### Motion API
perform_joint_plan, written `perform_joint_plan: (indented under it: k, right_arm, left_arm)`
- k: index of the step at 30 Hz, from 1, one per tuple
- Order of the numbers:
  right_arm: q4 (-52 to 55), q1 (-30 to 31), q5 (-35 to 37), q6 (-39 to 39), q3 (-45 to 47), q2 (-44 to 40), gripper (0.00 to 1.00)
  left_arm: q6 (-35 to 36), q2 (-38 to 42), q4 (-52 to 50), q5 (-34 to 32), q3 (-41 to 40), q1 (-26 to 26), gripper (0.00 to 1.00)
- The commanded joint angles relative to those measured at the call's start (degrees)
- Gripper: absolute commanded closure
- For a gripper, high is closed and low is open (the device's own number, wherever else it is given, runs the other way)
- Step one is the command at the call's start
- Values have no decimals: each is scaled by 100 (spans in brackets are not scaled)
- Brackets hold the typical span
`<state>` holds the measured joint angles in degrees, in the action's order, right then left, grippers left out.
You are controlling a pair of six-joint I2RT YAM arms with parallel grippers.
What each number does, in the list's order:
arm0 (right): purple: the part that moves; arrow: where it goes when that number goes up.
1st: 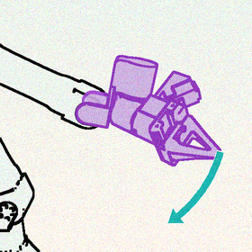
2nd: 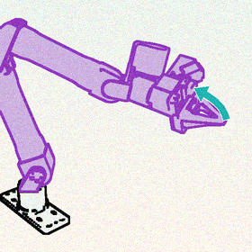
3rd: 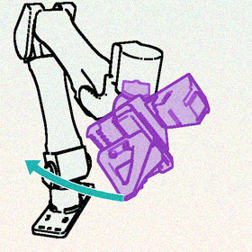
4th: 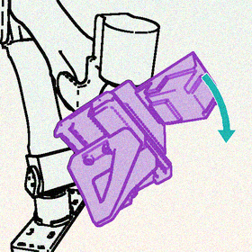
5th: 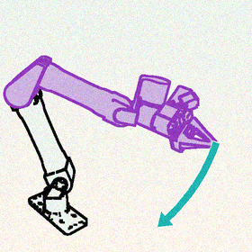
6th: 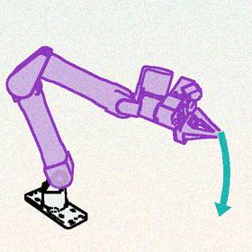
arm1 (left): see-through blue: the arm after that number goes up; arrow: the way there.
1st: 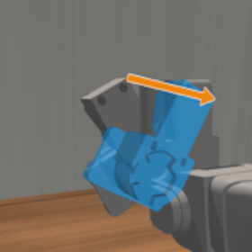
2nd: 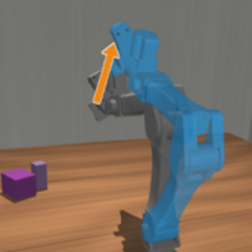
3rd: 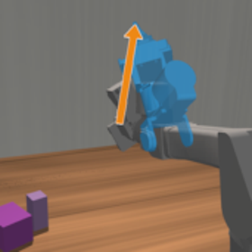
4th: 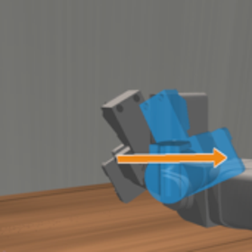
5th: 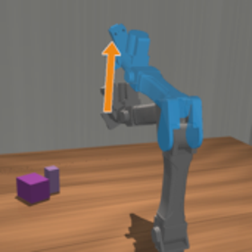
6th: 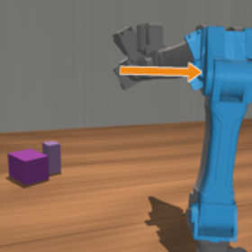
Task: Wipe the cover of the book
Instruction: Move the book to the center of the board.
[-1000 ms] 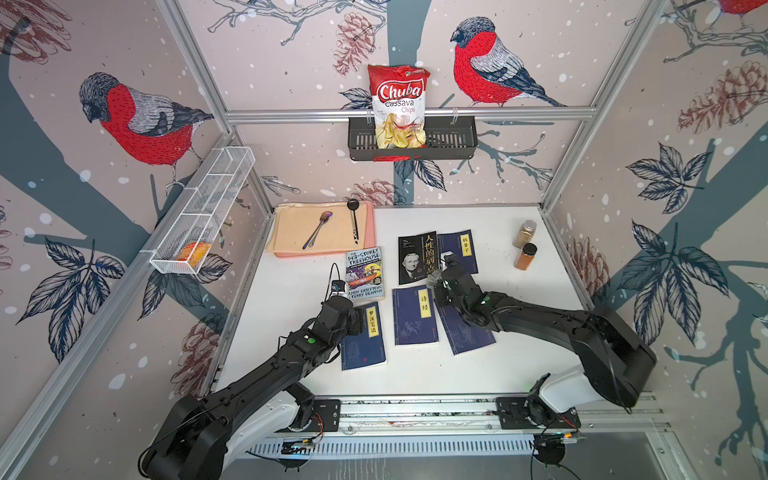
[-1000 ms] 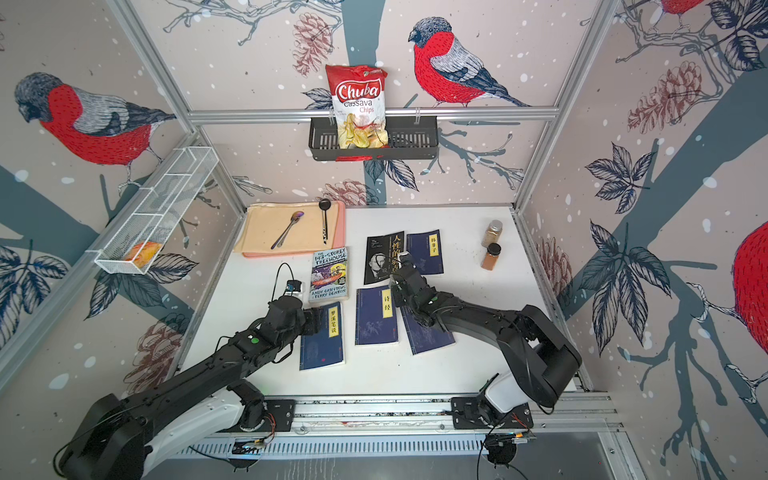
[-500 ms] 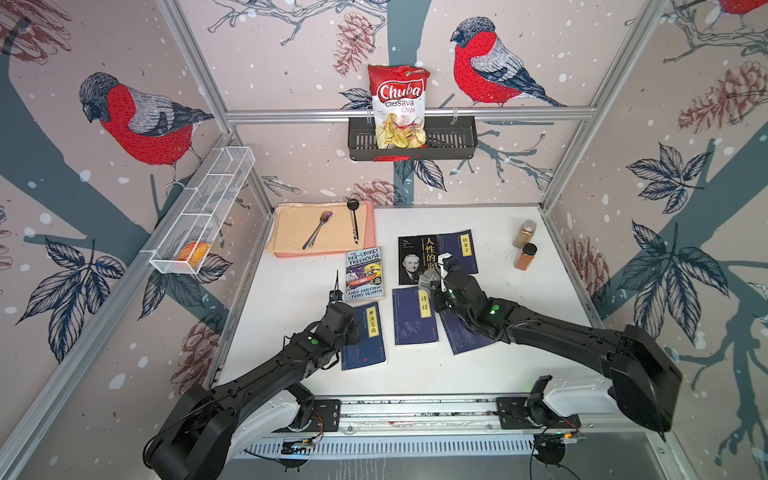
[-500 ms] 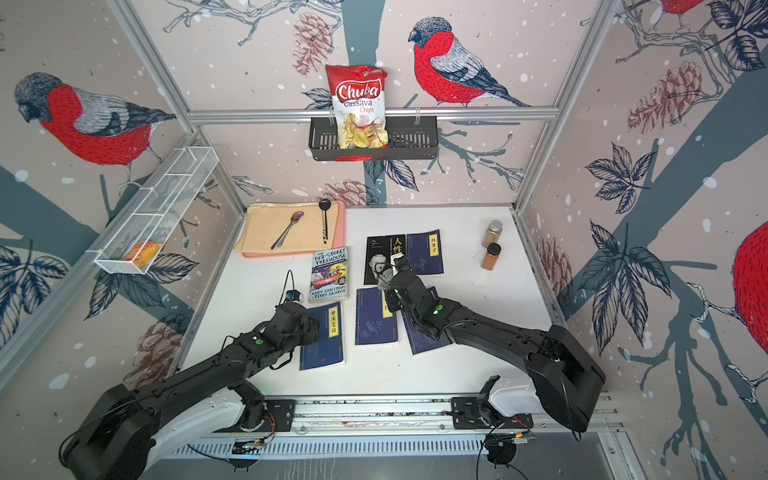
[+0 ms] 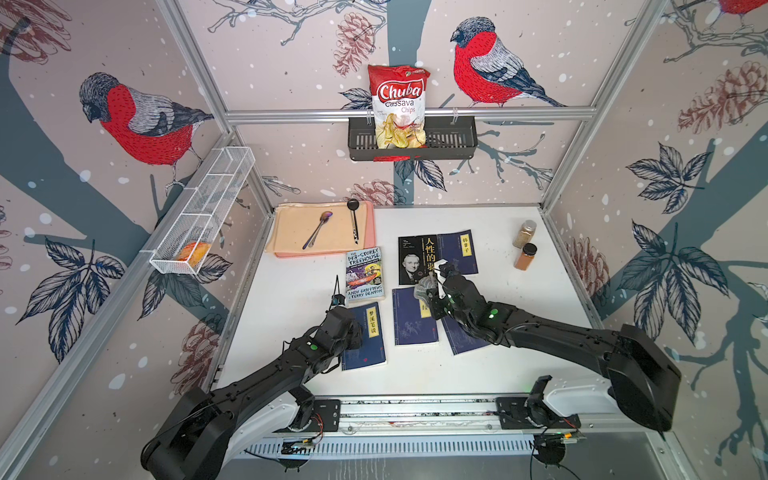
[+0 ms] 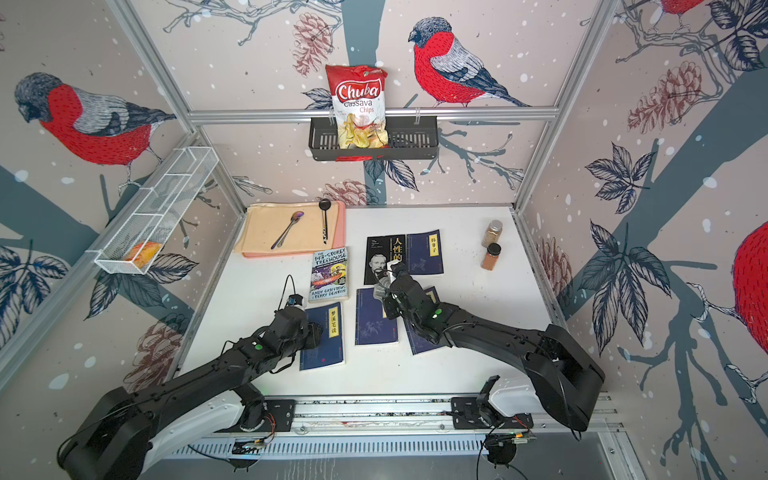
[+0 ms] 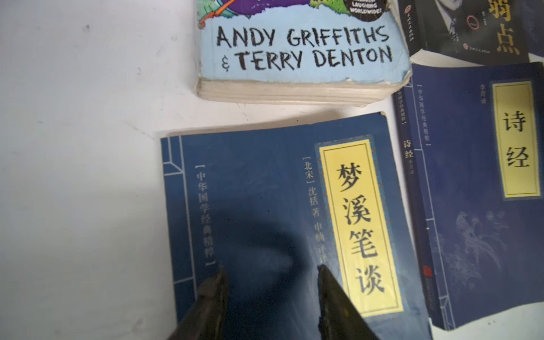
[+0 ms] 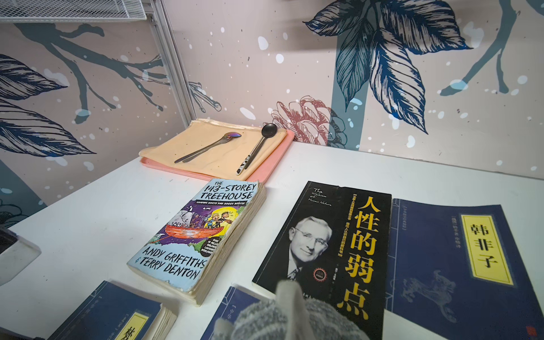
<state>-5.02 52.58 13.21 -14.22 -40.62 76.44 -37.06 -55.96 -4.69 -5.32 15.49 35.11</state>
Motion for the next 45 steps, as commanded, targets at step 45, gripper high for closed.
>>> perform_joint_plan:
  k: [45]
  right_arm:
    - [-275,22,-990,-160,258,-217,85]
  left_arm:
    - [-1357,-1049,-20,-63,482,839,60]
